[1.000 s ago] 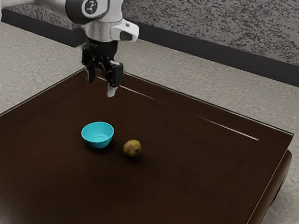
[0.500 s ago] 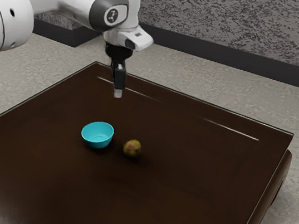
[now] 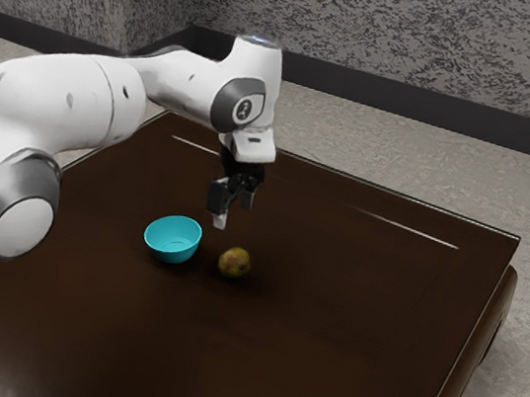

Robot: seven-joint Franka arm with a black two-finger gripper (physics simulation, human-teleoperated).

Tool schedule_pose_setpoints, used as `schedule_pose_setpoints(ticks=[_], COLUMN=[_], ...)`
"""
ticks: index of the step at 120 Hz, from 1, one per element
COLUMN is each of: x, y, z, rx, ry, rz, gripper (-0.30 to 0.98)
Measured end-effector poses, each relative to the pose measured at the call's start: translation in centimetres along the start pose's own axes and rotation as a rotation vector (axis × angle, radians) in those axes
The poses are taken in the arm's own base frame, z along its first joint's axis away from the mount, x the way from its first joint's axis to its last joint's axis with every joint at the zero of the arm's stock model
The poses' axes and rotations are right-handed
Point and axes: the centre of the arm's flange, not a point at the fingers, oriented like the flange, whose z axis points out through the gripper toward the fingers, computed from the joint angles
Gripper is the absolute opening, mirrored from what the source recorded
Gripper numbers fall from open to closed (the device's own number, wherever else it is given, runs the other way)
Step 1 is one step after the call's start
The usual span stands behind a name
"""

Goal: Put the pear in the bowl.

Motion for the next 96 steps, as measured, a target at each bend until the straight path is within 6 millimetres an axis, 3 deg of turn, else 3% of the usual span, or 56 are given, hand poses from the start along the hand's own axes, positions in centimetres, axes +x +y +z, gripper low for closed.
schedule_pose_setpoints(ticks=[15,44,56,81,96], x=[-1.4,-1.3,-1.5,-0.3,-0.1], y=[-0.7,-1.5,-1.5,-1.3,-1.3], z=[1.1,1.1,1.2,5.0,6.1], rx=[-0.004,0.057,0.056,0.028,0.04], ry=[0.023,0.08,0.032,0.023,0.041], rz=[0.058,0.104,0.214,0.44,0.528], gripper=[0.69,0.69,0.69,0.69,0.69])
